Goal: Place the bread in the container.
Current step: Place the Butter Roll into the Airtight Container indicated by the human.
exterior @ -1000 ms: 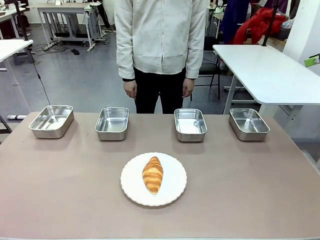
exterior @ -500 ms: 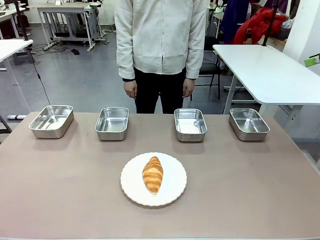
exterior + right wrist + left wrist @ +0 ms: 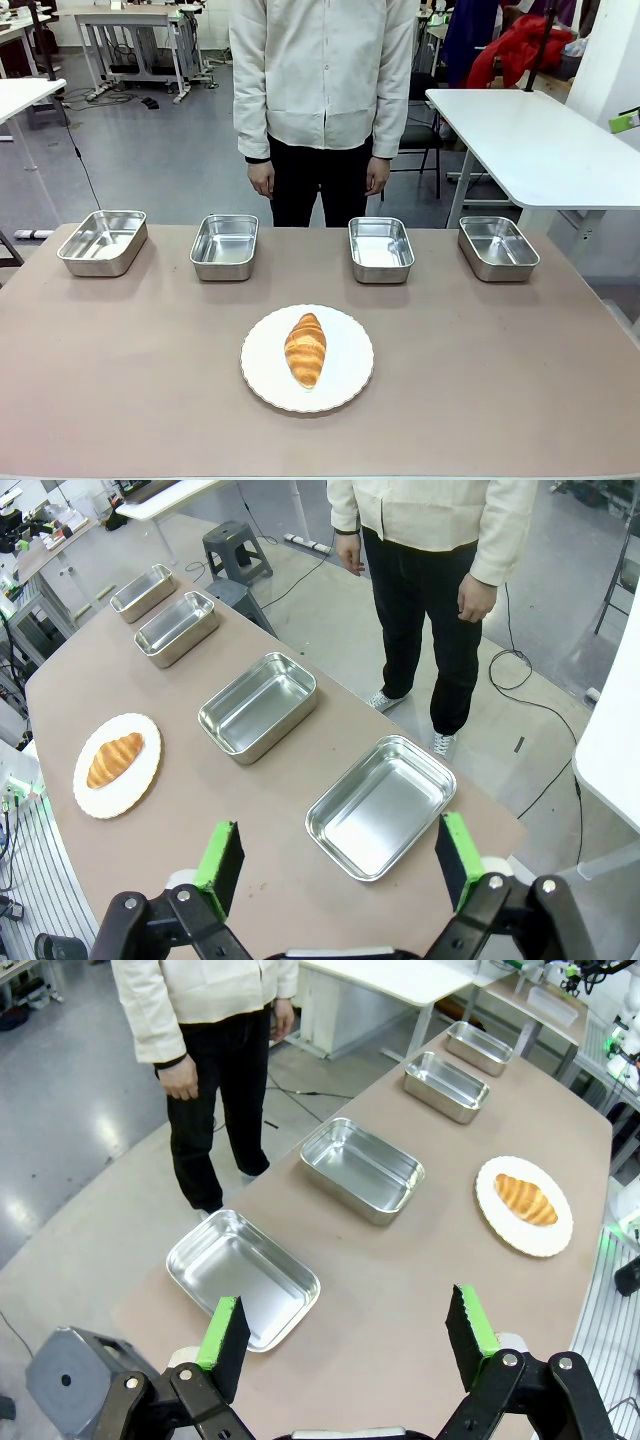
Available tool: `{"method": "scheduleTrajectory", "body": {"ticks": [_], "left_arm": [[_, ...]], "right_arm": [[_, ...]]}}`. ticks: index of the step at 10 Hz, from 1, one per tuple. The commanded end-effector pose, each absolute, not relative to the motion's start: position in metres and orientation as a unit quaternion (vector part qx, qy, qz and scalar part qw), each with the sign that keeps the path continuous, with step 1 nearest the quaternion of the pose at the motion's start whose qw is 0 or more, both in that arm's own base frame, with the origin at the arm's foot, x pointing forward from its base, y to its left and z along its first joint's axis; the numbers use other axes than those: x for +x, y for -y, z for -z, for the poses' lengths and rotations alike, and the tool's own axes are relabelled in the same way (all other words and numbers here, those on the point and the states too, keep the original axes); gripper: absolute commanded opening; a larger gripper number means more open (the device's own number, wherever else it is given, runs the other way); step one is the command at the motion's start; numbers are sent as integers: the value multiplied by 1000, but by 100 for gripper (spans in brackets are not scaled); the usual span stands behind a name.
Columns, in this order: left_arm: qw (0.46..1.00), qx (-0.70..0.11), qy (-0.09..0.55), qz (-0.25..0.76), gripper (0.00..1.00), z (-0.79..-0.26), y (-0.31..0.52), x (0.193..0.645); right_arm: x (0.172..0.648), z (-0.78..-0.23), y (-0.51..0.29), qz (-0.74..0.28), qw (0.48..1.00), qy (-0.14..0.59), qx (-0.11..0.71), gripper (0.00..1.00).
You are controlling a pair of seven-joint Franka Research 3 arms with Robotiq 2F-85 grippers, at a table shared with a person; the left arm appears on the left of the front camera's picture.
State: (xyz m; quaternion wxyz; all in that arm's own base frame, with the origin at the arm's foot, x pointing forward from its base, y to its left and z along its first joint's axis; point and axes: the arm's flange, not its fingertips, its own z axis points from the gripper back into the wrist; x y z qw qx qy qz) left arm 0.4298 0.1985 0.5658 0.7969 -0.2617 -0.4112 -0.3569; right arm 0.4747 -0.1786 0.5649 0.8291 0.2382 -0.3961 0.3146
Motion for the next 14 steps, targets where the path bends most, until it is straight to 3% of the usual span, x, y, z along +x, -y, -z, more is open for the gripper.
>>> {"method": "scheduleTrajectory", "body": {"ticks": [1, 14], "left_arm": [[791, -265, 418, 361, 100, -567, -200, 427], [791, -265, 418, 361, 100, -567, -200, 427]], "right_arm": [[475, -565, 178, -317, 828, 396, 239, 100], [475, -565, 178, -317, 828, 396, 239, 100]]}}
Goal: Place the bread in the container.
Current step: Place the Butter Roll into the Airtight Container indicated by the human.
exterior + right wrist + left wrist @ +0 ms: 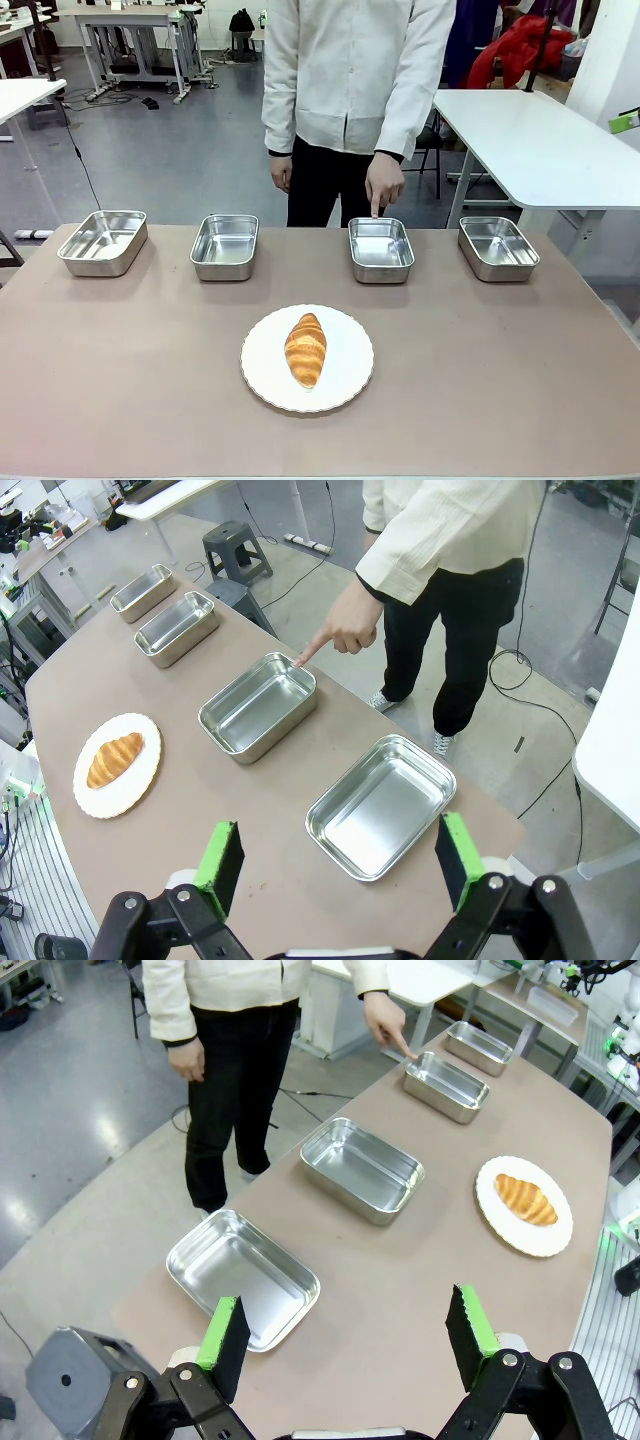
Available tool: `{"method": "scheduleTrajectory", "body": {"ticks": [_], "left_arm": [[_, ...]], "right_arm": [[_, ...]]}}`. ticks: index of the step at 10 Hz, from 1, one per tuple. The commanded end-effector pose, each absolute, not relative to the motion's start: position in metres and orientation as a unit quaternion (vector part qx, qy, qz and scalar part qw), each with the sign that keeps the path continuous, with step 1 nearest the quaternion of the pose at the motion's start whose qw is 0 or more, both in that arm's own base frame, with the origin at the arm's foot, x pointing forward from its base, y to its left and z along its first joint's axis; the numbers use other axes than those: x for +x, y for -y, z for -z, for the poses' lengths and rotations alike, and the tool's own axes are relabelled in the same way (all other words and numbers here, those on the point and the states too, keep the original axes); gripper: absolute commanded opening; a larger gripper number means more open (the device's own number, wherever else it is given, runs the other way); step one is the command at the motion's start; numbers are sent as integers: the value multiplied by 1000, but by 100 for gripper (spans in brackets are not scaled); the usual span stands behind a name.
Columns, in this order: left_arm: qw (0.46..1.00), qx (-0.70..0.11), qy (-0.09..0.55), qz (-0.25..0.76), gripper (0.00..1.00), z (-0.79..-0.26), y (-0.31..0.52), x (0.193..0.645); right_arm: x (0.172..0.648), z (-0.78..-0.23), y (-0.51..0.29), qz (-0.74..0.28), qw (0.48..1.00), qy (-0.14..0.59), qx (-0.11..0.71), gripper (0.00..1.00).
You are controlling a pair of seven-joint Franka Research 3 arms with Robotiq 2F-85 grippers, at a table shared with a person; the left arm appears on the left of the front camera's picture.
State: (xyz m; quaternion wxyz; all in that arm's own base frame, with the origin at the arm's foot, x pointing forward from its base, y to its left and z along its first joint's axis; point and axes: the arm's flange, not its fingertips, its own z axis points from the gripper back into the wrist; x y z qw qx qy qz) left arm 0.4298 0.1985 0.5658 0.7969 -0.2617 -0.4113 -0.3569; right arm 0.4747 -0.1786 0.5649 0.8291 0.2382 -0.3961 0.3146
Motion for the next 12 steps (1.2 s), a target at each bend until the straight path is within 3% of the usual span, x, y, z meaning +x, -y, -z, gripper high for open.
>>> {"method": "scheduleTrajectory", "body": {"ticks": [1, 9, 12], "left_arm": [[791, -265, 418, 361, 100, -567, -200, 427], [791, -265, 418, 361, 100, -567, -200, 427], [791, -265, 418, 361, 100, -567, -200, 427]], "right_arm": [[475, -565, 178, -317, 828, 396, 239, 100], [475, -565, 179, -315, 829, 396, 238, 100], [484, -597, 109, -314, 846, 369, 223, 100]]}}
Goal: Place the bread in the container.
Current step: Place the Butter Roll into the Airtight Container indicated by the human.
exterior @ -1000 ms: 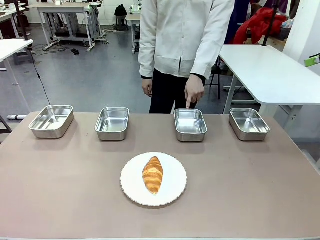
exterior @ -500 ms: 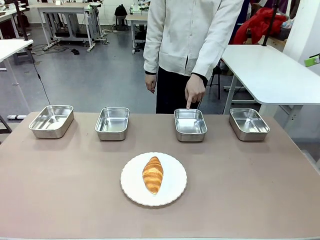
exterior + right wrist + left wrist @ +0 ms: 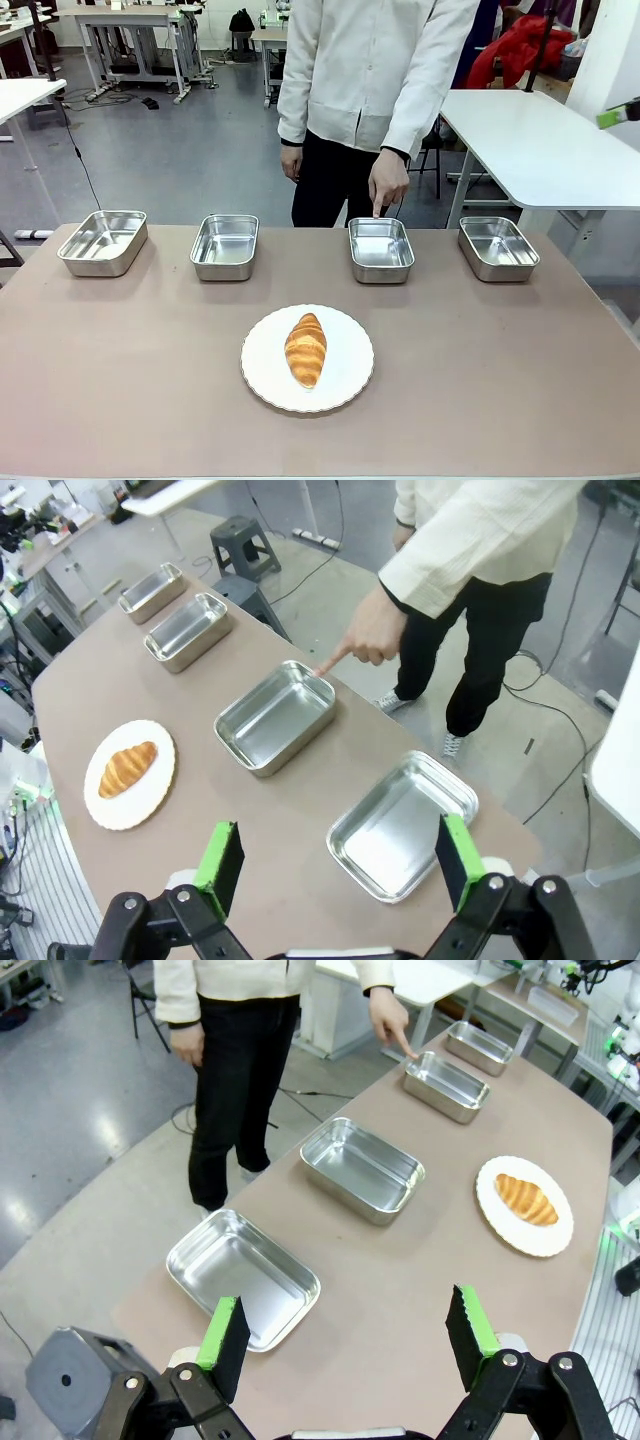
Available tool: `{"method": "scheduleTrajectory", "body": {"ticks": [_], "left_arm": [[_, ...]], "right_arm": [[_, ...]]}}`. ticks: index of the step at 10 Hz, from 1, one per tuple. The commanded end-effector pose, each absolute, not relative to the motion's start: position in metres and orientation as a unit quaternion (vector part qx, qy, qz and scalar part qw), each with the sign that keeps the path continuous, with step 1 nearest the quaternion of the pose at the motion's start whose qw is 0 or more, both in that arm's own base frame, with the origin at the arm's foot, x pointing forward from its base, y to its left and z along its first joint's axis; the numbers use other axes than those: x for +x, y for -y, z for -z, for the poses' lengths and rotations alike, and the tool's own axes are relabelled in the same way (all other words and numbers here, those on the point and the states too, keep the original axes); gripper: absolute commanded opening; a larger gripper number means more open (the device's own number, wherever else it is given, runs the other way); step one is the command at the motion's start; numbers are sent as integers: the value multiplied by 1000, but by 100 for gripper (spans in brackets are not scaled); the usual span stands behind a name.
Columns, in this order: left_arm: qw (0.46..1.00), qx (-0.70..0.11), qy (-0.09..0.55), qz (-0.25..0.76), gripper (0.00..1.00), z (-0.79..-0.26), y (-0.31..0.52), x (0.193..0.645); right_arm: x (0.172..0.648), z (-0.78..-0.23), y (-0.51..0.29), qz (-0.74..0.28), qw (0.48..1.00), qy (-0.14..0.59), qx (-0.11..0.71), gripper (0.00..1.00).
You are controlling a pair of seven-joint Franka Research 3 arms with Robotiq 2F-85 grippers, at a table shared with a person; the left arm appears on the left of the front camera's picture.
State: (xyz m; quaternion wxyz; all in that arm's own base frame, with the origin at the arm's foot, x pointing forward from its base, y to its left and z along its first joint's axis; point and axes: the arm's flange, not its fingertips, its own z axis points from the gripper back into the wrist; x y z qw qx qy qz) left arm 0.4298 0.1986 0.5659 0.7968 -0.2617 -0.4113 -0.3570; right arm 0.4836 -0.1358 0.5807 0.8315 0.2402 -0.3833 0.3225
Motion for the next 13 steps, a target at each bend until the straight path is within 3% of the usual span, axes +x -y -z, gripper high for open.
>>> {"method": "scheduleTrajectory", "body": {"ticks": [1, 6, 11, 12, 13], "left_arm": [[791, -265, 418, 361, 100, -567, -200, 427], [791, -265, 418, 361, 100, -567, -200, 427], [791, -265, 418, 361, 100, -567, -200, 427], [791, -265, 418, 361, 100, -567, -200, 427], [791, -265, 418, 361, 100, -567, -200, 427]], "right_arm": [[488, -603, 72, -300, 853, 364, 224, 100], [469, -588, -125, -273, 901, 284, 182, 100], [431, -510, -280, -217, 948, 207, 104, 100], [428, -496, -287, -236, 949, 180, 110, 100], [425, -499, -271, -257, 936, 128, 203, 100]]}}
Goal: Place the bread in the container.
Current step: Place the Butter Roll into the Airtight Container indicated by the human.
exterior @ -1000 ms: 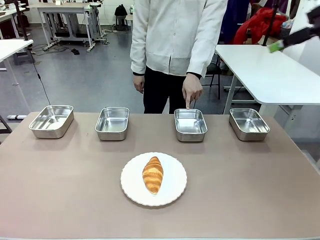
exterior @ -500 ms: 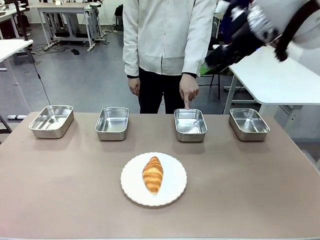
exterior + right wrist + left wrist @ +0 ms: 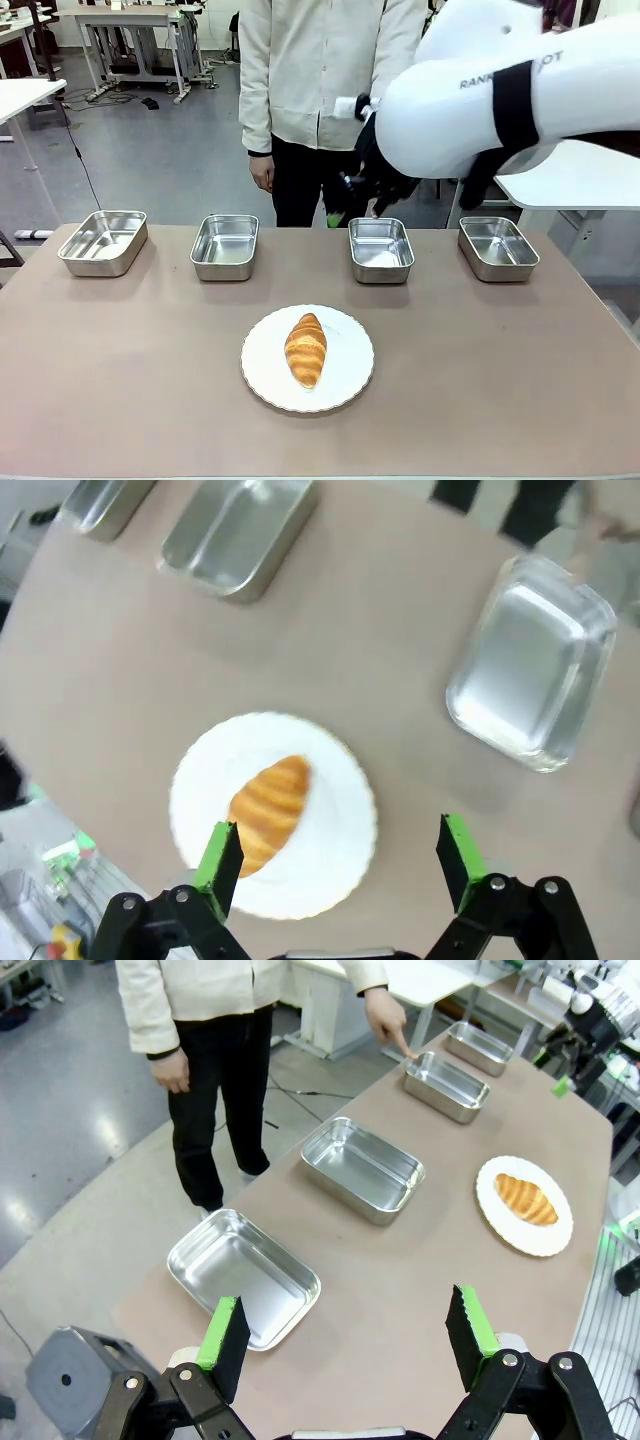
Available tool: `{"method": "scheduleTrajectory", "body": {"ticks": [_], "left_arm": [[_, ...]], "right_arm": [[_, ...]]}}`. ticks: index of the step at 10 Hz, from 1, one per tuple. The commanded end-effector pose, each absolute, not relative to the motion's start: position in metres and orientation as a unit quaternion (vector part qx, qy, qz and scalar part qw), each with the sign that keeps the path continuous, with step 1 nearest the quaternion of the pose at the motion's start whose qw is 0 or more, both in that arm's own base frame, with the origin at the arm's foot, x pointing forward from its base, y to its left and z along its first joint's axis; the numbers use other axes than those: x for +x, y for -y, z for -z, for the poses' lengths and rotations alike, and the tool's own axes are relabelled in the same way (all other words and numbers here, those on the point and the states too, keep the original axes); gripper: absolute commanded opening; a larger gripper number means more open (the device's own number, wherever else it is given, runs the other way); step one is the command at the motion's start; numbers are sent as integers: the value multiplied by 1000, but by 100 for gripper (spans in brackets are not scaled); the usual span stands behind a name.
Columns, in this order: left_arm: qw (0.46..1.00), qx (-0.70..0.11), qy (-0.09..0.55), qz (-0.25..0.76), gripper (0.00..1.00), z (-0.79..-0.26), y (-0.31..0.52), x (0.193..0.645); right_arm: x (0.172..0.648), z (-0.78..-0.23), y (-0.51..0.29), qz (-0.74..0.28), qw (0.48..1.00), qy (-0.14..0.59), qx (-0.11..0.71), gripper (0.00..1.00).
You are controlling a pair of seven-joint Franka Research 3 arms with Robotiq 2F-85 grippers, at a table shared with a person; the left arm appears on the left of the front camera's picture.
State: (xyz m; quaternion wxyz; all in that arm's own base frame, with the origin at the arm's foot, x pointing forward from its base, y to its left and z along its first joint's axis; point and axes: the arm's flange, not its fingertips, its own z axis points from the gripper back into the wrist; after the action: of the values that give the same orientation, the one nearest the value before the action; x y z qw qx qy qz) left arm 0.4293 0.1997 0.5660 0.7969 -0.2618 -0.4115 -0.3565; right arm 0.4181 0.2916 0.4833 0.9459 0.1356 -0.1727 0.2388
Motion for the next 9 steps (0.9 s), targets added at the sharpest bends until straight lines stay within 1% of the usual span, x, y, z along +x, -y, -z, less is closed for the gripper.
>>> {"method": "scheduleTrajectory", "body": {"ticks": [1, 5, 6, 7, 8, 9], "left_arm": [[791, -265, 418, 361, 100, -567, -200, 427], [791, -265, 418, 361, 100, -567, -200, 427], [791, -265, 418, 361, 100, -567, -200, 427], [791, -265, 418, 361, 100, -567, -200, 427], [791, -265, 418, 361, 100, -567, -200, 427], [791, -265, 418, 361, 100, -567, -200, 427]], "right_arm": [[422, -495, -282, -230, 944, 207, 111, 100], [422, -495, -282, -230, 944, 207, 111, 100], [424, -495, -282, -241, 943, 196, 122, 100], [414, -497, -310, -209, 957, 175, 96, 100], [406, -495, -332, -171, 968, 160, 87, 100], [400, -486, -352, -166, 973, 140, 80, 100]]}}
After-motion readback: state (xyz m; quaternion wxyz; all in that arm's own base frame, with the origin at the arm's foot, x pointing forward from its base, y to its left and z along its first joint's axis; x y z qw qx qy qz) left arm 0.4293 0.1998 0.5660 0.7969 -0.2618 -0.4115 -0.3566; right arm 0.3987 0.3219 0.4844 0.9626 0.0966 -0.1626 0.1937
